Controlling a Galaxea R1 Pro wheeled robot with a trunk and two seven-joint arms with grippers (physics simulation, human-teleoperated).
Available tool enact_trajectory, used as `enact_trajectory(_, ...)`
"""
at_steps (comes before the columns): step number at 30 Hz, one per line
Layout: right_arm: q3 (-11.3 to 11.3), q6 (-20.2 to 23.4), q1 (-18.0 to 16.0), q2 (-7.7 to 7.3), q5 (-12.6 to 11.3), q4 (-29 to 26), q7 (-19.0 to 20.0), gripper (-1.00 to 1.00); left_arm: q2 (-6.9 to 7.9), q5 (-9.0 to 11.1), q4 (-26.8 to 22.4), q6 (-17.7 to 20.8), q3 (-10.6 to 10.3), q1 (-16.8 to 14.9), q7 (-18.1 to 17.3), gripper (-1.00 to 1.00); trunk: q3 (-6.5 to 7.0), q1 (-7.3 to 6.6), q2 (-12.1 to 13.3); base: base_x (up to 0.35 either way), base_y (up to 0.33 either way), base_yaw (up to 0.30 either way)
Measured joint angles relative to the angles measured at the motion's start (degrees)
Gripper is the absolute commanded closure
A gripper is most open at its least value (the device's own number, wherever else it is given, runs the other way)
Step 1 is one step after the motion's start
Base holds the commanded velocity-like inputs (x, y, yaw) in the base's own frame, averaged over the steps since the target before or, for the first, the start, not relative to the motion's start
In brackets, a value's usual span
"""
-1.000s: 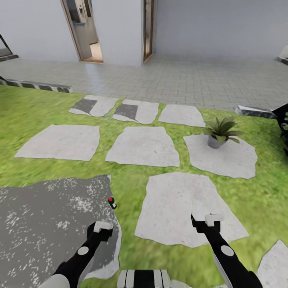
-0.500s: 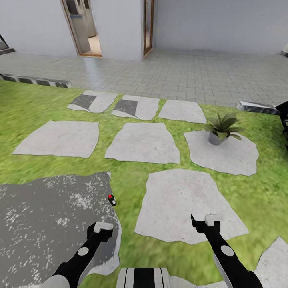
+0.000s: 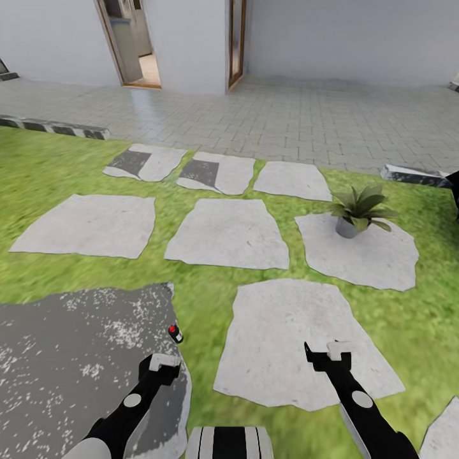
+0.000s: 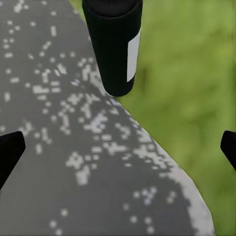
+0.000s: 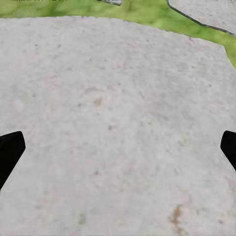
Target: Pick up the pesticide atomizer in the garden and spray insectifuge to fully cover both potted plants in the garden.
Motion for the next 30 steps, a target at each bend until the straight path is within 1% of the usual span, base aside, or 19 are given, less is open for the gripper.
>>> enact_trajectory(3,0.0,0.0,0.0,0.00,0.0,-0.1,0.0,-1.00,0.00,0.0,0.0,0.0,-0.2,0.0,0.0,-1.00,0.00,0.00,0.0,0.044,0.000,0.000)
enact_trajectory(12,0.0,0.0,0.0,0.00,0.0,-0.1,0.0,-1.00,0.00,0.0,0.0,0.0,-0.1,0.0,0.0,-1.00,0.00,-0.01,0.0,0.198,0.000,0.000)
enact_trajectory(22,0.0,0.0,0.0,0.00,0.0,-0.1,0.0,-1.00,0.00,-0.1,0.0,0.0,-0.2,0.0,0.0,-1.00,0.00,0.00,0.0,0.032,-0.002,0.000)
enact_trajectory(30,0.0,0.0,0.0,0.00,0.0,-0.1,0.0,-1.00,0.00,-0.1,0.0,-0.1,-0.2,0.0,0.0,-1.00,0.00,-0.01,0.0,0.137,-0.086,0.000)
